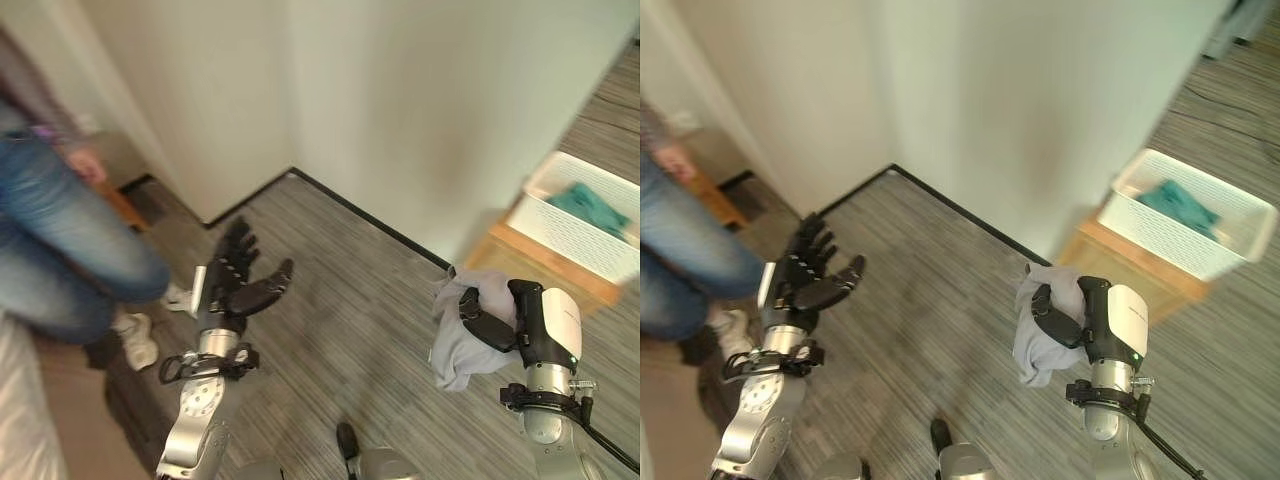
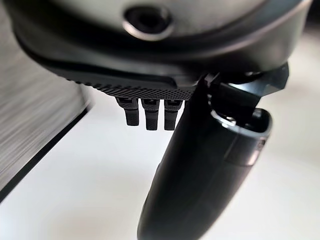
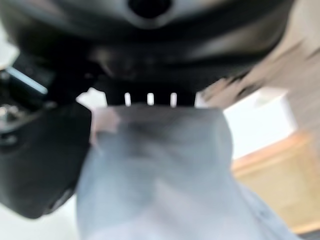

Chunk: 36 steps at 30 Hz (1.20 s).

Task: Pick up bed clothes into laundry basket.

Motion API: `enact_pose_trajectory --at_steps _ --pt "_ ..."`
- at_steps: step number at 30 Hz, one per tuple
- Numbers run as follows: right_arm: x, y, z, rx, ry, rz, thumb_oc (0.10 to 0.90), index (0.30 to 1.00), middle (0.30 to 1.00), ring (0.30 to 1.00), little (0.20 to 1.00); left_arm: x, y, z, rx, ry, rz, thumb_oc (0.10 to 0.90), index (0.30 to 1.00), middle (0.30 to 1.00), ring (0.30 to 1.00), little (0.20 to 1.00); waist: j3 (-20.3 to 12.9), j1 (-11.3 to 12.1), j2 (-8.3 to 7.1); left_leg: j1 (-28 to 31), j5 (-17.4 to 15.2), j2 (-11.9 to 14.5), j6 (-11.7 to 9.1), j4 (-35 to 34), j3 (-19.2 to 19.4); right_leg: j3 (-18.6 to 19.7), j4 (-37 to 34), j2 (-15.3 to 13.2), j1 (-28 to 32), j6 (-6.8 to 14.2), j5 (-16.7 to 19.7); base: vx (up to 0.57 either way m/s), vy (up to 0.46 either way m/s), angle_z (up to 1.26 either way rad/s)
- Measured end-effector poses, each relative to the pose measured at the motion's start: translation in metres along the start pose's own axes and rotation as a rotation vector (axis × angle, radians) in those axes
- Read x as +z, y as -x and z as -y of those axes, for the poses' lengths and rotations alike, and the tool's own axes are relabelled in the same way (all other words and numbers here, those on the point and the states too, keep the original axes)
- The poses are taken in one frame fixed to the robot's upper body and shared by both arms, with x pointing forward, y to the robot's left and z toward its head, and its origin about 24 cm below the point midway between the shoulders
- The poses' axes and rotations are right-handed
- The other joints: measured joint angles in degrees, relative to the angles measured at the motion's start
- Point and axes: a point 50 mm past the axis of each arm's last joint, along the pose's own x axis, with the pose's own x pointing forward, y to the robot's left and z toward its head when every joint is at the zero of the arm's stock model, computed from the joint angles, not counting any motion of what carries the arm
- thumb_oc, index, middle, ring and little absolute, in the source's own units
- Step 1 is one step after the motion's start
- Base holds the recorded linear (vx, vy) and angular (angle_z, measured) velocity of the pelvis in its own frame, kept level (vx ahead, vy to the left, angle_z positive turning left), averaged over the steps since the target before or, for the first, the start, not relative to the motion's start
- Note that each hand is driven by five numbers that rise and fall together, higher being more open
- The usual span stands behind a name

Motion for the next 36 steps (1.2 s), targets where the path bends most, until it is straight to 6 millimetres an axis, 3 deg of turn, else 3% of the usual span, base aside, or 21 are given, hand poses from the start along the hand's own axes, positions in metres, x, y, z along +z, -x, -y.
enact_pose_trajectory --at_steps 1,2,3,5,6,8,9,10,11,15,19,20,22,24,27,29,30,31,32,34,36 --pt "0.006 -0.009 0.000 -0.002 0.009 0.037 0.400 0.300 0.300 0.300 0.300 -0.003 0.001 0.000 -0.005 -0.012 -0.017 0.800 0.900 0.900 0.900 0.900 0.3 0.9 -0.01 0.3 0.6 -3.5 1.2 -5.8 -4.0 5.4 -0.7 -0.1 -0.5 0.8 0.5 0.33 0.084 -2.21" --pt "0.013 -0.018 0.002 -0.014 0.024 0.075 0.400 0.300 0.300 0.300 0.300 -0.006 0.000 -0.001 -0.006 -0.022 -0.033 0.800 0.900 0.900 0.900 0.900 1.3 1.9 1.12 1.1 1.7 -4.5 2.7 -8.7 -4.8 6.0 -0.8 -0.3 -0.7 1.2 0.8 0.33 0.113 -2.46" --pt "0.022 -0.032 0.009 -0.039 0.060 0.137 0.400 0.300 0.300 0.300 0.300 -0.013 0.000 0.001 -0.012 -0.027 -0.070 0.800 0.900 0.900 0.900 0.900 2.5 2.5 6.15 1.9 3.5 -4.9 7.0 -11.7 -6.4 8.5 -1.4 1.7 0.3 3.6 0.3 0.29 0.121 -2.40" --pt "0.026 -0.035 0.009 -0.039 0.071 0.161 0.400 0.300 0.300 0.300 0.300 -0.015 0.001 0.002 -0.008 -0.017 -0.081 0.800 0.900 0.900 0.900 0.900 3.5 3.9 8.43 4.1 7.8 -4.0 9.0 -11.9 -3.3 7.4 3.7 2.6 -1.2 6.6 -1.7 0.11 0.042 -1.86" --pt "0.022 -0.030 0.007 -0.019 0.098 0.154 0.400 0.300 0.300 0.300 0.300 -0.014 0.001 0.001 -0.012 -0.025 -0.078 0.800 0.900 0.900 0.900 0.900 3.5 3.5 8.99 5.5 7.9 -4.0 9.6 -11.9 -1.9 2.9 12.8 2.3 -3.2 7.6 -5.4 0.09 -0.012 -1.05" --pt "0.021 -0.029 0.006 0.005 0.127 0.157 0.400 0.300 0.300 0.300 0.300 -0.006 -0.003 0.000 -0.027 -0.055 -0.047 0.800 0.900 0.900 0.900 0.900 4.0 4.7 7.44 7.7 7.9 -4.6 11.4 -12.4 2.5 -3.8 21.4 -0.3 -6.0 10.3 -8.8 0.15 0.043 -1.02" --pt "0.024 -0.033 0.007 0.005 0.139 0.174 0.400 0.300 0.300 0.300 0.300 -0.003 -0.007 0.002 -0.043 -0.073 -0.036 0.800 0.900 0.900 0.900 0.900 5.0 4.8 7.33 7.9 7.2 -4.1 11.5 -12.0 3.5 -6.6 27.0 -0.2 -8.6 12.8 -8.3 0.17 0.084 -0.96" --pt "0.031 -0.039 0.008 0.021 0.181 0.216 0.400 0.300 0.300 0.300 0.300 0.002 -0.014 0.000 -0.057 -0.104 -0.022 0.800 0.900 0.900 0.900 0.900 7.0 5.0 7.66 9.8 7.0 -2.8 12.5 -12.4 5.1 -16.1 39.1 -1.6 -15.1 18.3 -5.4 0.18 0.040 -0.55" --pt "0.032 -0.039 0.008 0.030 0.202 0.228 0.400 0.300 0.300 0.300 0.300 0.002 -0.014 0.001 -0.066 -0.112 -0.025 0.800 0.900 0.900 0.900 0.900 7.1 5.0 7.44 11.0 7.1 -2.4 12.8 -13.2 5.6 -19.7 42.6 -3.1 -17.4 18.4 -6.2 0.13 0.011 -0.44" --pt "0.042 -0.044 0.021 -0.018 0.230 0.280 0.400 0.300 0.300 0.300 0.300 0.003 -0.013 0.003 -0.075 -0.120 -0.019 0.800 0.900 0.900 0.900 0.900 6.8 3.2 6.76 13.5 4.6 -2.4 12.6 -14.1 5.8 -23.4 37.7 -10.0 -20.8 17.4 -6.7 0.33 -0.140 -0.12" --pt "0.051 -0.054 0.025 -0.048 0.226 0.307 0.400 0.300 0.300 0.300 0.300 0.001 -0.013 -0.004 -0.053 -0.126 -0.028 0.800 0.900 0.900 0.900 0.900 4.2 2.9 4.38 13.9 1.4 -2.1 10.0 -14.2 6.5 -29.4 11.6 -13.9 -19.3 12.7 -2.0 0.30 -0.209 -0.04" --pt "0.052 -0.057 0.028 -0.055 0.240 0.314 0.400 0.300 0.300 0.300 0.300 0.000 -0.013 -0.006 -0.046 -0.130 -0.033 0.800 0.900 0.900 0.900 0.900 3.5 3.5 4.11 14.6 0.3 -1.7 8.9 -14.2 6.9 -30.7 7.2 -13.8 -18.4 12.1 -0.6 0.34 -0.204 -0.21" --pt "0.057 -0.071 0.041 -0.090 0.290 0.345 0.400 0.300 0.300 0.300 0.300 -0.004 -0.013 -0.012 -0.014 -0.125 -0.053 0.800 0.900 0.900 0.900 0.900 2.1 3.8 5.25 17.4 -1.8 1.0 5.4 -14.3 7.1 -33.0 2.7 -11.4 -14.6 10.7 9.4 0.32 -0.213 -0.09" --pt "0.062 -0.089 0.059 -0.146 0.347 0.351 0.400 0.300 0.300 0.300 0.300 -0.006 -0.013 -0.007 -0.007 -0.088 -0.055 0.800 0.900 0.900 0.900 0.900 0.9 4.0 7.84 19.3 -1.6 5.3 2.6 -12.2 8.1 -33.6 2.6 -7.1 -11.7 4.3 11.2 0.26 -0.263 -0.07" --pt "0.089 -0.106 0.082 -0.255 0.331 0.424 0.400 0.300 0.300 0.300 0.300 -0.008 -0.014 -0.001 0.003 -0.005 -0.053 0.800 0.900 0.900 0.900 0.900 0.6 3.7 8.04 18.0 2.9 7.6 -4.2 2.3 8.3 -34.8 2.7 -4.2 -4.3 2.2 4.9 0.24 -0.357 0.01" --pt "0.106 -0.111 0.101 -0.323 0.332 0.483 0.400 0.300 0.300 0.300 0.300 -0.002 -0.018 0.001 -0.007 -0.006 -0.026 0.800 0.900 0.900 0.900 0.900 0.6 4.6 7.81 6.6 3.3 9.4 -4.1 26.3 7.8 -34.2 0.9 -3.7 -1.5 1.4 4.2 0.19 -0.203 -0.23" --pt "0.128 -0.117 0.108 -0.373 0.297 0.550 0.400 0.300 0.300 0.300 0.300 0.000 -0.017 -0.002 0.007 -0.012 -0.021 0.800 0.900 0.900 0.900 0.900 0.9 5.9 7.45 0.8 4.8 6.9 -2.8 34.9 3.9 -32.9 0.4 -3.3 0.2 -0.8 2.5 0.15 -0.137 -0.60" --pt "0.141 -0.120 0.112 -0.387 0.283 0.590 0.400 0.300 0.300 0.300 0.300 0.000 -0.017 -0.003 0.015 -0.016 -0.020 0.800 0.900 0.900 0.900 0.900 1.1 6.3 7.21 -2.3 4.4 5.6 -2.7 38.6 2.6 -31.8 -0.1 -3.3 0.9 -0.7 2.6 0.23 -0.019 -0.78" --pt "0.162 -0.121 0.117 -0.410 0.256 0.667 0.400 0.300 0.300 0.300 0.300 0.002 -0.018 -0.005 0.017 -0.022 -0.016 0.800 0.900 0.900 0.900 0.900 2.1 7.0 5.55 -5.3 3.9 4.7 -2.5 37.3 4.5 -31.1 -0.7 -4.4 2.7 -0.5 2.7 0.24 0.062 -0.53" --pt "0.171 -0.120 0.119 -0.422 0.221 0.711 0.400 0.300 0.300 0.300 0.300 0.000 -0.017 -0.004 0.017 0.002 -0.026 0.800 0.900 0.900 0.900 0.900 2.3 7.1 4.74 -7.2 3.6 5.4 -1.2 27.9 6.6 -31.1 -1.7 -4.5 5.3 0.4 2.0 0.24 0.049 -0.20" --pt "0.175 -0.120 0.122 -0.427 0.203 0.727 0.400 0.300 0.300 0.300 0.300 -0.002 -0.014 -0.004 0.022 0.020 -0.037 0.800 0.900 0.900 0.900 0.900 2.3 7.4 5.72 -7.1 5.0 5.6 -1.1 15.8 7.2 -30.7 -3.0 -3.4 7.5 0.9 1.4 0.31 0.015 -0.33"
